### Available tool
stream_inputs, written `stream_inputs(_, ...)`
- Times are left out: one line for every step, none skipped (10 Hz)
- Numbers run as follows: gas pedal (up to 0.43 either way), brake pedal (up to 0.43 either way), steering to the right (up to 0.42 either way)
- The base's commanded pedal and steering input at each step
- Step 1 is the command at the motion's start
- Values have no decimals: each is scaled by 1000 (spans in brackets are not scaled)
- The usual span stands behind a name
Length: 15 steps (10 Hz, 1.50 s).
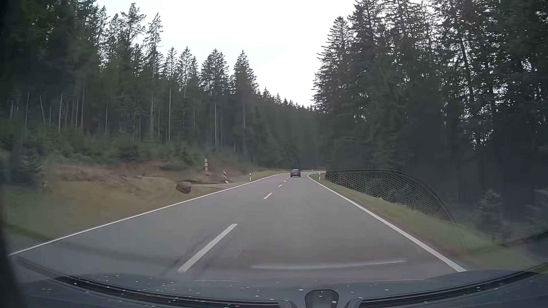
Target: Follow the waypoints while adhering to traffic rules and regulations
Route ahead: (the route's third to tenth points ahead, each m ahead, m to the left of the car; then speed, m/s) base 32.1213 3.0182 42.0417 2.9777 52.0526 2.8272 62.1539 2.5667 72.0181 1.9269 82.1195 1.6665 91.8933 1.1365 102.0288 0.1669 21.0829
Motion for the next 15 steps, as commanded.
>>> stream_inputs(87, 0, -1)
stream_inputs(87, 0, -1)
stream_inputs(87, 0, -1)
stream_inputs(87, 0, -1)
stream_inputs(87, 0, -2)
stream_inputs(87, 0, -1)
stream_inputs(87, 0, -1)
stream_inputs(87, 0, -1)
stream_inputs(87, 0, -1)
stream_inputs(87, 0, -1)
stream_inputs(87, 0, -1)
stream_inputs(87, 0, 0)
stream_inputs(87, 0, -1)
stream_inputs(87, 0, 0)
stream_inputs(87, 0, 0)
